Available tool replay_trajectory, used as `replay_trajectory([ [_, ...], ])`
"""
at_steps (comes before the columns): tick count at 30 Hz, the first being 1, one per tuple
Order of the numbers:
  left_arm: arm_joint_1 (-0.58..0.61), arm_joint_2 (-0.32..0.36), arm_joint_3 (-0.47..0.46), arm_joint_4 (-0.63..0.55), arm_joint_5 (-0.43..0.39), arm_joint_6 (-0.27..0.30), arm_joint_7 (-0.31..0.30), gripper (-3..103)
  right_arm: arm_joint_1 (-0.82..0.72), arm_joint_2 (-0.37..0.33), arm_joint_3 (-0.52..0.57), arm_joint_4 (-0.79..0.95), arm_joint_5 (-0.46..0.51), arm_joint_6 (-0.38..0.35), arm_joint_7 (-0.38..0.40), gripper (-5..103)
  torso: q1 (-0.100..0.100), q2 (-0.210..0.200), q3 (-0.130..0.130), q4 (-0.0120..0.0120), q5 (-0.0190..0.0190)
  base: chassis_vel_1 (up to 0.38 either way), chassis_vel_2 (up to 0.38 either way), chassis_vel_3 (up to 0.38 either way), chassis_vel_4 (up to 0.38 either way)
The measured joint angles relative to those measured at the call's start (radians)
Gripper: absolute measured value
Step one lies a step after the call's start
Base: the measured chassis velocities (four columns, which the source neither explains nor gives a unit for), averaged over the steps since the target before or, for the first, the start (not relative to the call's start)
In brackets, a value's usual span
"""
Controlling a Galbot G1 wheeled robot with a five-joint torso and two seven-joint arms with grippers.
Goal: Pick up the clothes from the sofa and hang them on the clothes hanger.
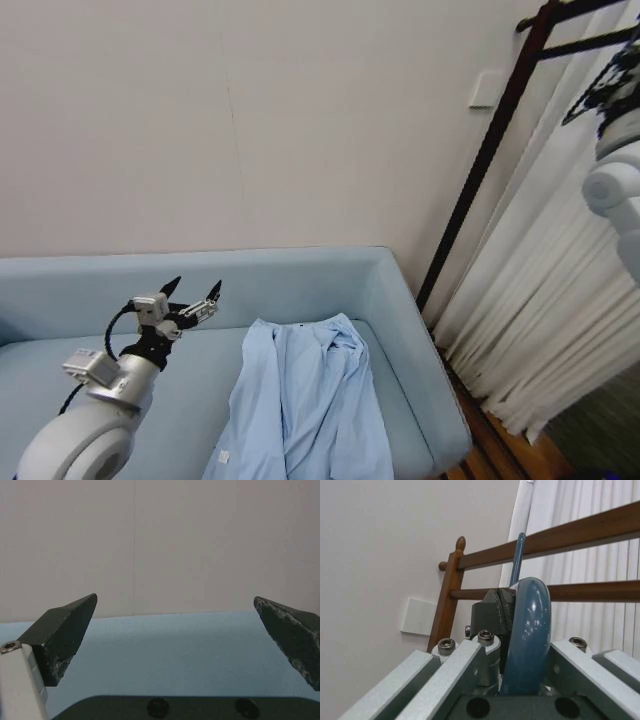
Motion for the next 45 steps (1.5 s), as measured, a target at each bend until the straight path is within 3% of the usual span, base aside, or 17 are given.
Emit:
replay_trajectory([
  [5, 0.004, -0.003, -0.002, -0.003, 0.002, -0.002, 0.0, 100, -0.009, -0.021, 0.001, 0.059, 0.022, -0.006, 0.0, 0, 0.0, 0.0, 0.0, 0.0, 0.0001, 0.0, 0.0, 0.0, 0.0],
  [14, 0.011, -0.016, -0.008, 0.0, 0.009, -0.006, 0.001, 100, -0.122, -0.094, 0.033, 0.25, 0.156, -0.046, 0.035, 0, 0.0, 0.0, 0.0, -0.0002, 0.0003, 0.0, 0.0, 0.0, 0.0],
  [16, 0.007, -0.016, -0.008, 0.017, 0.011, -0.009, 0.001, 100, -0.153, -0.114, 0.039, 0.317, 0.246, -0.056, 0.062, 0, 0.0, 0.0, 0.0, 0.0, 0.0001, 0.0, 0.0, 0.0, 0.0],
  [17, 0.007, -0.016, -0.008, 0.017, 0.011, -0.009, 0.001, 100, -0.153, -0.114, 0.039, 0.317, 0.246, -0.056, 0.062, 0, 0.0, 0.0, 0.0, 0.0, 0.0001, 0.0, 0.0, 0.0, 0.0],
  [21, -0.024, 0.002, 0.0, 0.098, 0.011, -0.018, 0.001, 100, -0.196, -0.127, 0.041, 0.42, 0.466, -0.052, 0.094, 0, 0.0, 0.0, 0.0, 0.0, 0.0, 0.0, 0.0, 0.0, 0.0],
  [24, -0.043, 0.011, 0.012, 0.184, 0.014, -0.031, 0.009, 100, -0.248, -0.125, 0.051, 0.463, 0.522, -0.046, 0.1, 0, 0.0, 0.0, 0.0, 0.0, 0.0, 0.0, 0.0, 0.0, 0.0],
  [29, -0.094, 0.024, 0.065, 0.382, 0.01, -0.044, 0.045, 100, -0.362, -0.087, 0.065, 0.536, 0.535, -0.012, 0.1, 0, 0.0, 0.0, 0.0, 0.0002, -0.0001, 0.0, 0.0, 0.0, 0.0],
  [34, -0.178, 0.027, 0.195, 0.554, 0.032, -0.07, 0.081, 100, -0.515, -0.037, 0.072, 0.611, 0.492, 0.023, 0.065, 0, 0.0, 0.0, 0.0, 0.0003, -0.0001, 0.0, 0.0, 0.0, 0.0],
  [36, -0.219, 0.02, 0.255, 0.627, 0.033, -0.077, 0.104, 100, -0.582, -0.005, 0.067, 0.635, 0.453, 0.04, 0.041, 0, 0.0, 0.0, 0.0, -0.001, -0.0002, 0.0, 0.0, 0.0, 0.0],
  [39, -0.243, 0.007, 0.284, 0.694, 0.029, -0.081, 0.121, 100, -0.604, 0.052, 0.039, 0.635, 0.422, 0.046, 0.003, 0, 0.0, 0.0, 0.0, -0.0006, 0.0, 0.0, 0.0, 0.0, 0.0],
  [41, -0.28, -0.005, 0.304, 0.758, 0.018, -0.081, 0.125, 100, -0.625, 0.09, 0.02, 0.627, 0.396, 0.047, -0.039, 0, 0.0, 0.0, 0.0, 0.001, 0.0001, 0.0, 0.0, 0.0, 0.0],
  [45, -0.352, -0.021, 0.333, 0.862, -0.005, -0.077, 0.132, 100, -0.637, 0.142, -0.013, 0.592, 0.378, 0.058, -0.077, 0, 0.0, 0.0, 0.0, 0.0004, -0.0001, 0.0, 0.0, 0.0, 0.0],
])
